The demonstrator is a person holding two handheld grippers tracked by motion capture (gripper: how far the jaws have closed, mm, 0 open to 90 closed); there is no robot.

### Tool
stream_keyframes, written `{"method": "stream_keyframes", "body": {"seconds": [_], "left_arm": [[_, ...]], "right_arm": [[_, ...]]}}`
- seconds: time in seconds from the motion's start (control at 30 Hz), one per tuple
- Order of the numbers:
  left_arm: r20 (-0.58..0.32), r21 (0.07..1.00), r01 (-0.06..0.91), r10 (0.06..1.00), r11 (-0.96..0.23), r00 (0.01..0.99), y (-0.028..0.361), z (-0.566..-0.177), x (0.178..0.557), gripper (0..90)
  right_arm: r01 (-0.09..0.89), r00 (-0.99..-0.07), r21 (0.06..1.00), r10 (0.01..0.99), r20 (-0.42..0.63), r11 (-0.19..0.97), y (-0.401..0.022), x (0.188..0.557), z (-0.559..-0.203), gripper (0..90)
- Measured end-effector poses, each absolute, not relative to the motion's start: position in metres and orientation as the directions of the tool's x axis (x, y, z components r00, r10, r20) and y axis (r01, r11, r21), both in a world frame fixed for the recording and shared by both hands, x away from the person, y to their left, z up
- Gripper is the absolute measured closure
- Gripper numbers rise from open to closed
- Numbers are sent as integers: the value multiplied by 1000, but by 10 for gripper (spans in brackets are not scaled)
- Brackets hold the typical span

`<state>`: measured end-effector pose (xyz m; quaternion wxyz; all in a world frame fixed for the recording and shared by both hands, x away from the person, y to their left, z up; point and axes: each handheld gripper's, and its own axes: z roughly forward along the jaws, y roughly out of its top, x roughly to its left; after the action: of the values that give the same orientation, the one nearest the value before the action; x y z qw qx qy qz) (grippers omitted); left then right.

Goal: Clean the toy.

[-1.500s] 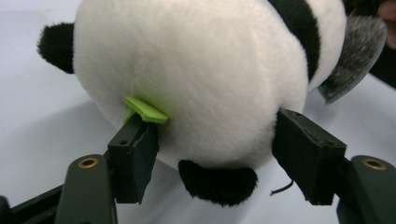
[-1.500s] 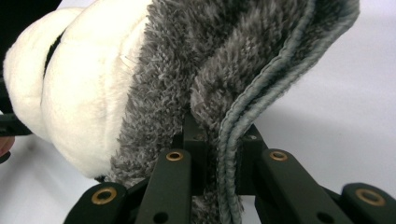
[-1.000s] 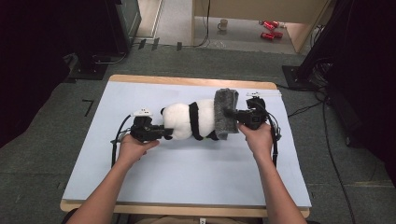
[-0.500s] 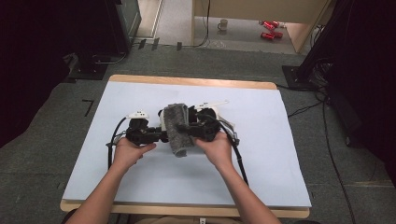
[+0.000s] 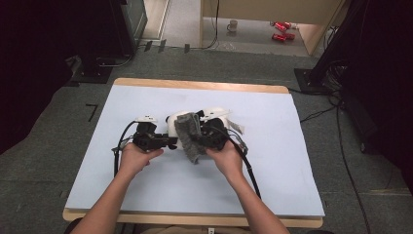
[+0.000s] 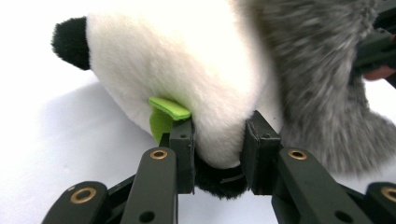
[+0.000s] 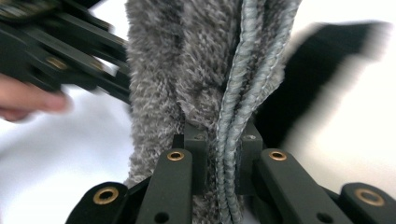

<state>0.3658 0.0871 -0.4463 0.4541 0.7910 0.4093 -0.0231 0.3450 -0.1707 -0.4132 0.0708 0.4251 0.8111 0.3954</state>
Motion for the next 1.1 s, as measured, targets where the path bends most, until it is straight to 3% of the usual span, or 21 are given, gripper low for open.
{"method": "stream_keyframes", "body": {"seconds": [0.1, 0.73, 0.87, 1.0, 1.1], "left_arm": [[-399, 710, 654, 615, -263, 680, 85, -447, 366, 698], [-417, 712, 658, 607, -244, 676, 86, -452, 370, 700], [-418, 709, 662, 611, -243, 672, 87, -453, 372, 700], [-439, 698, 680, 616, -225, 654, 93, -455, 374, 699], [-446, 697, 684, 617, -216, 648, 93, -456, 374, 699]], "right_arm": [[670, -594, 695, 750, 290, 262, -193, 346, -414, 813], [656, -520, 725, 822, 232, 210, -253, 337, -406, 813], [650, -474, 732, 863, 177, 207, -266, 340, -405, 814], [679, -420, 721, 879, 224, 141, -281, 345, -403, 814], [668, -460, 736, 838, 294, 108, -284, 340, -394, 813]]}}
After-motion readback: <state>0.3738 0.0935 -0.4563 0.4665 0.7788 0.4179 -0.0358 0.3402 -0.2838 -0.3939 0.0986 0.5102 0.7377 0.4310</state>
